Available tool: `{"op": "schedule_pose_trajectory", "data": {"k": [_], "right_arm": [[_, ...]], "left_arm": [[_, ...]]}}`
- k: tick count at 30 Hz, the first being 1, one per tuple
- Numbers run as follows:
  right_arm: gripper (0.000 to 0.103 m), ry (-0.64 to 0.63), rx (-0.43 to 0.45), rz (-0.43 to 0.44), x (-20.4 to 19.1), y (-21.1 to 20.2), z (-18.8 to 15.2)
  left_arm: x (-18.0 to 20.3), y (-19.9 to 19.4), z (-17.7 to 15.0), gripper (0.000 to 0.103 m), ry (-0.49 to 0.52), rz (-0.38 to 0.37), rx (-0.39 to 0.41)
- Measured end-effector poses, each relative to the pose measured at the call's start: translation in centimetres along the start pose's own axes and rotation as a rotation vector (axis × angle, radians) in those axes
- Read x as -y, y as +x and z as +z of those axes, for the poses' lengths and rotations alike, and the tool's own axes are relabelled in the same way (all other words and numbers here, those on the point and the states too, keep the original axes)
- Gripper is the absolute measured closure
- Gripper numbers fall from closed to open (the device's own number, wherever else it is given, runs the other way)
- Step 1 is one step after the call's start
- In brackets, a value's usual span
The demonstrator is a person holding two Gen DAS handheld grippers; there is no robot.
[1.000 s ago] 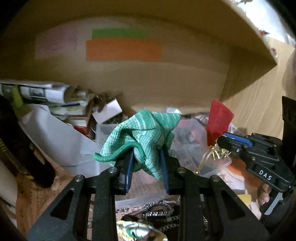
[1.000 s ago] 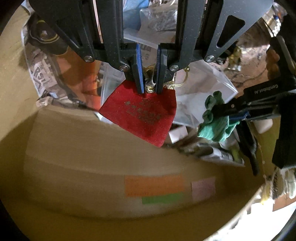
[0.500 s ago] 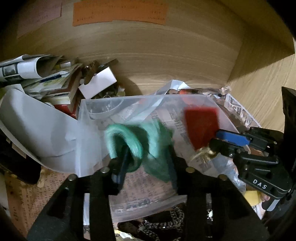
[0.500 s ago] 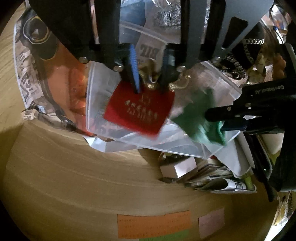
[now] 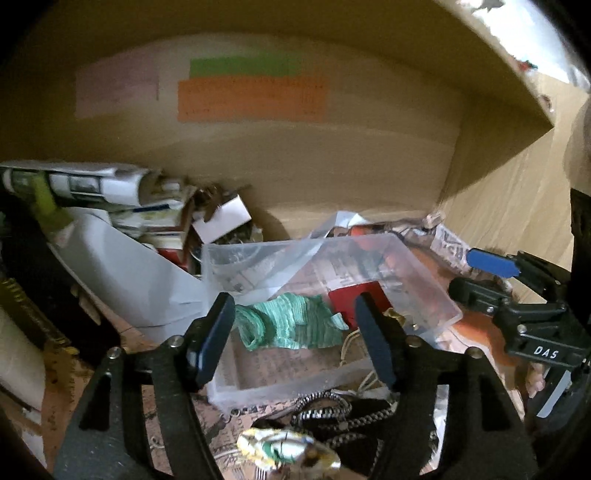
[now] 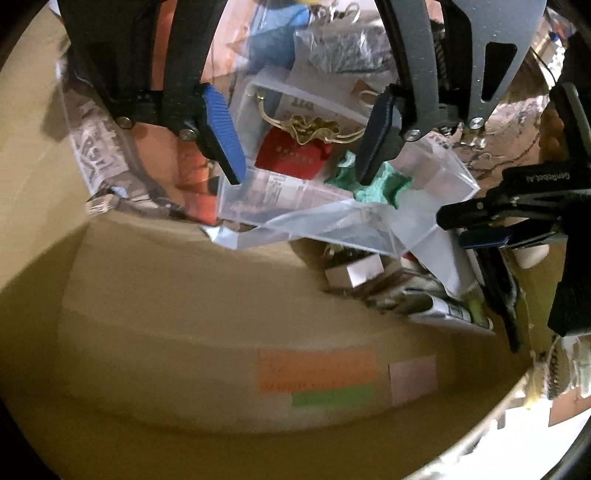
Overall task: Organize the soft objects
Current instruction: 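Carry both items over the clear box and open both grippers to drop them in, then grasp the yellow sponge with the right gripper while the left gripper grasps the floral fabric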
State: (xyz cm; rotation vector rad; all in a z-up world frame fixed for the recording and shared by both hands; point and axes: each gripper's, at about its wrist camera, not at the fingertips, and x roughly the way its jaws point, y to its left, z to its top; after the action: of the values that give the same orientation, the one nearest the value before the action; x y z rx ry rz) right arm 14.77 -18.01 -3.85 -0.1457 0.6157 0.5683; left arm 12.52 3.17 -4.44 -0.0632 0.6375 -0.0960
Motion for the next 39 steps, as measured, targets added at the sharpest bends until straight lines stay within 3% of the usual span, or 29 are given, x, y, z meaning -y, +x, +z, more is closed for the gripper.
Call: {"op": "schedule_pose_trajectory", "data": {"k": [5, 11, 22, 30, 34, 37, 39], "right_arm": [[0.035, 0.018, 0.047, -0.019, -0.1, -2.5, -1.1], [0.034, 0.060, 0.044, -0.041, 0.0, -3.9, -3.4], [0.033, 0.132, -0.111, -0.055, 0.9, -2.6, -9.3], [0.033, 0.157, -0.195, -0.020, 0.6, -1.5, -11.9], [0.034, 0.153, -0.193, -0.021, 0.3, -1.4, -12.3], [0.052, 0.155, -0.200, -0.002, 0.3, -1.3, -12.4], [0.054, 0.157, -0.198, 0.001, 0.3, -1.2, -12.3]], "left_arm": [[-0.2, -2.3, -1.4, 0.028, 0.002, 0.008, 0.031], [-0.4, -3.4, -4.2, 0.025, -0.001, 0.032, 0.016], [-1.0, -0.6, -8.7, 0.025, -0.050, 0.041, -0.093], [-0.8, 0.5, -9.8, 0.052, -0.082, -0.028, -0.118], [-0.5, 0.7, -9.7, 0.072, -0.090, -0.062, -0.123], [-0.2, 0.4, -9.6, 0.084, -0.080, -0.063, -0.113], [-0.2, 0.0, -9.5, 0.085, -0.079, -0.055, -0.102]]}}
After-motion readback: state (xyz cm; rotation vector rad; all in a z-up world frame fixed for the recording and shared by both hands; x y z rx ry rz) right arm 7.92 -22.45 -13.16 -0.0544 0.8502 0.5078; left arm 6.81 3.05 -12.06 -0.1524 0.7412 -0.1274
